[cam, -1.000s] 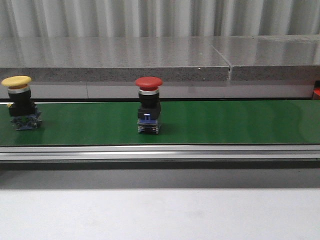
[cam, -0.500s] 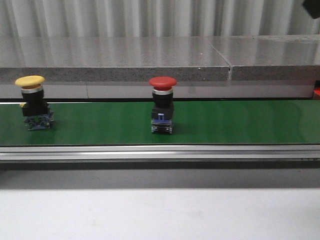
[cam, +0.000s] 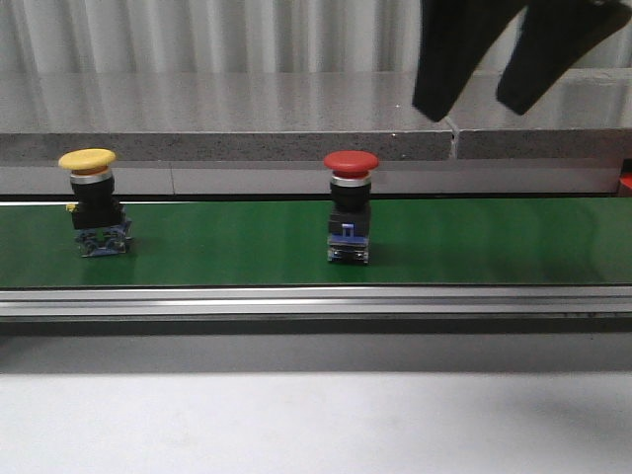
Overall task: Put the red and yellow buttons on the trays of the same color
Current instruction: 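Grasp the red button on the belt with the right gripper and lift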
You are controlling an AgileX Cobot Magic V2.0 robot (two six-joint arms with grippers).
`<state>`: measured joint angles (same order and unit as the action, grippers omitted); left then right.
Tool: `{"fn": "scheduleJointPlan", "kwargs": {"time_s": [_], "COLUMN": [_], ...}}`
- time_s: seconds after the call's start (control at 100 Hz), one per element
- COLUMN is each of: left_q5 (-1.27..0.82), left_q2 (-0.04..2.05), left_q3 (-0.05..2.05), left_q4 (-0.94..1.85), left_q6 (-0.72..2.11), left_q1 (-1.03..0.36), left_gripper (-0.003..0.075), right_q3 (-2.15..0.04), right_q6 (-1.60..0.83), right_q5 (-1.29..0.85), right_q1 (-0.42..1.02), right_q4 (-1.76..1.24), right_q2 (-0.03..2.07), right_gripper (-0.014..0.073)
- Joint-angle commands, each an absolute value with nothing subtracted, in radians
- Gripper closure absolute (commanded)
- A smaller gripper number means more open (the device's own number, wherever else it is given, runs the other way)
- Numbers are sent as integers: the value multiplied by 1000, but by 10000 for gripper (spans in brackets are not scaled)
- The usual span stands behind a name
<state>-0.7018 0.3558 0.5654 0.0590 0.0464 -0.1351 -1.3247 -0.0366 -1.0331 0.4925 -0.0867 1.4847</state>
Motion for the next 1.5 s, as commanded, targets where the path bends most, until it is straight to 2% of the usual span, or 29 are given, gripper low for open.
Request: {"fn": "scheduleJointPlan", "kwargs": {"time_s": [0.0, 0.27, 0.55, 0.62, 0.74, 0.81, 0.88, 0.99, 1.22, 1.49], "left_q5": [-635, -635, -635, -635, -635, -635, -635, -635, -635, -635], "left_q2": [364, 364, 364, 364, 364, 364, 364, 364, 364, 364], "left_q3": [593, 593, 593, 593, 593, 593, 593, 593, 593, 593], "left_q4": [72, 72, 72, 72, 72, 72, 72, 72, 72, 72], "left_q6": [38, 38, 38, 38, 38, 38, 38, 38, 38, 38], "left_q1": [-144, -144, -144, -144, -144, -144, -144, -144, -144, -144], "left_gripper": [741, 741, 741, 741, 741, 741, 741, 741, 741, 741], "right_q3": [-1399, -1513, -1526, -1526, -1526, -1526, -1526, -1526, -1526, -1526], "right_q6": [-60, -80, -79, -79, -78, -78, -78, -51, 179, 177], "right_q5": [-1036, -1069, -1024, -1013, -996, -991, -1000, -1020, -1024, -1043], "right_q1": [513, 521, 507, 498, 494, 494, 494, 490, 444, 253], "right_q4": [-110, -115, -108, -100, -92, -74, -52, -45, 62, 75], "right_q2": [1508, 1650, 1729, 1741, 1740, 1738, 1738, 1733, 1670, 1574], "right_gripper": [36, 36, 56, 133, 337, 413, 446, 452, 450, 450]}}
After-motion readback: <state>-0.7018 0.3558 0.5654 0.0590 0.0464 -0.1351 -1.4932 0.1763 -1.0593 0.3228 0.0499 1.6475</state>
